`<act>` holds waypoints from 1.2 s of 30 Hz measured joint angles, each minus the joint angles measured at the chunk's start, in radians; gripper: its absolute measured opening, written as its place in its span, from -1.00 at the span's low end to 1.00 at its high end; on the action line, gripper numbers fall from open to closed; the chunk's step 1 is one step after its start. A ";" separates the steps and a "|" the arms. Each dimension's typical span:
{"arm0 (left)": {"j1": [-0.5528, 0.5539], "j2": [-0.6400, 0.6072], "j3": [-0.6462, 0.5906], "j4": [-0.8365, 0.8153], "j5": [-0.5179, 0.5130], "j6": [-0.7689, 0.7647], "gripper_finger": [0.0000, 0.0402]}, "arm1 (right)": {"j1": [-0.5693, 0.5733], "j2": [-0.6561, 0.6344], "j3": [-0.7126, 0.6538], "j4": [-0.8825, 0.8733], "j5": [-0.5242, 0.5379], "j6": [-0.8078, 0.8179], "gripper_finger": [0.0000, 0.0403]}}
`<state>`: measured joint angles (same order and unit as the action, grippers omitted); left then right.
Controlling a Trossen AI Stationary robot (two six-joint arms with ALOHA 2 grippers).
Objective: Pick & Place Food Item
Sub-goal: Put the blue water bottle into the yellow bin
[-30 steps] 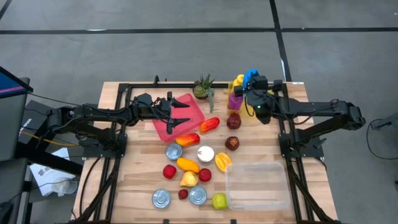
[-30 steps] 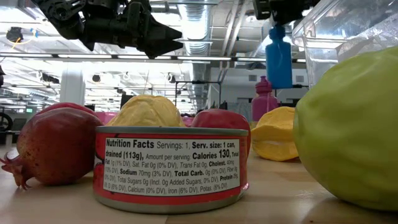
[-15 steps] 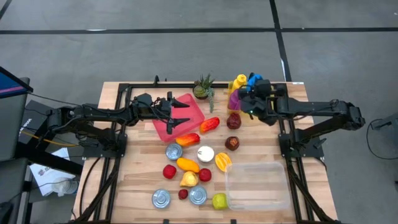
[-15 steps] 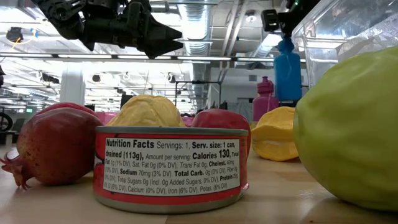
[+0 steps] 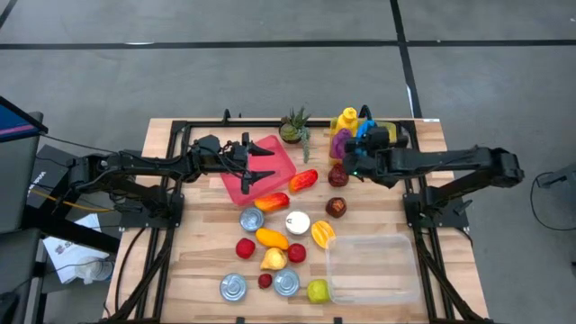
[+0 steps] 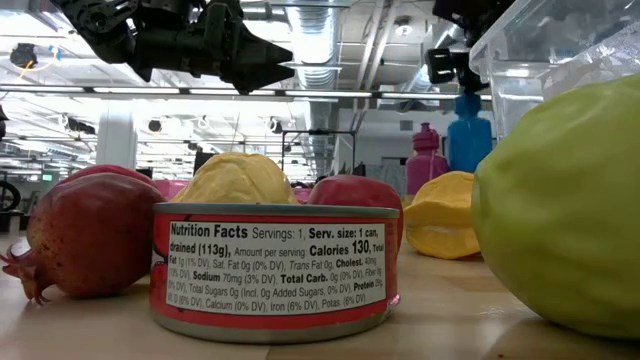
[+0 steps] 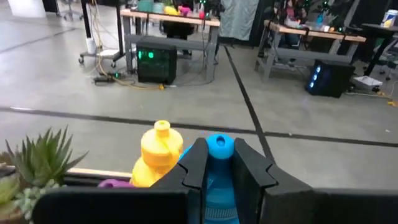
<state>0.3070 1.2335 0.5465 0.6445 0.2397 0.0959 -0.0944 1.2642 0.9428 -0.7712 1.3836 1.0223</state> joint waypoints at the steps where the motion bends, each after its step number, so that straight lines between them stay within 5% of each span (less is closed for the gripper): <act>1: 0.000 0.000 0.000 0.000 0.000 0.000 0.38 | 0.000 0.003 -0.007 0.014 0.004 0.015 -0.80; 16: 0.000 0.000 0.000 0.001 0.000 0.000 0.38 | -0.015 0.034 -0.149 0.036 -0.057 0.182 -0.80; 36: 0.000 0.000 0.000 0.000 0.000 0.000 0.38 | -0.015 0.033 -0.196 0.107 -0.080 0.182 -0.75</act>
<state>0.3073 1.2335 0.5465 0.6449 0.2395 0.0956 -0.1093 1.2968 0.7467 -0.6645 1.3032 1.2041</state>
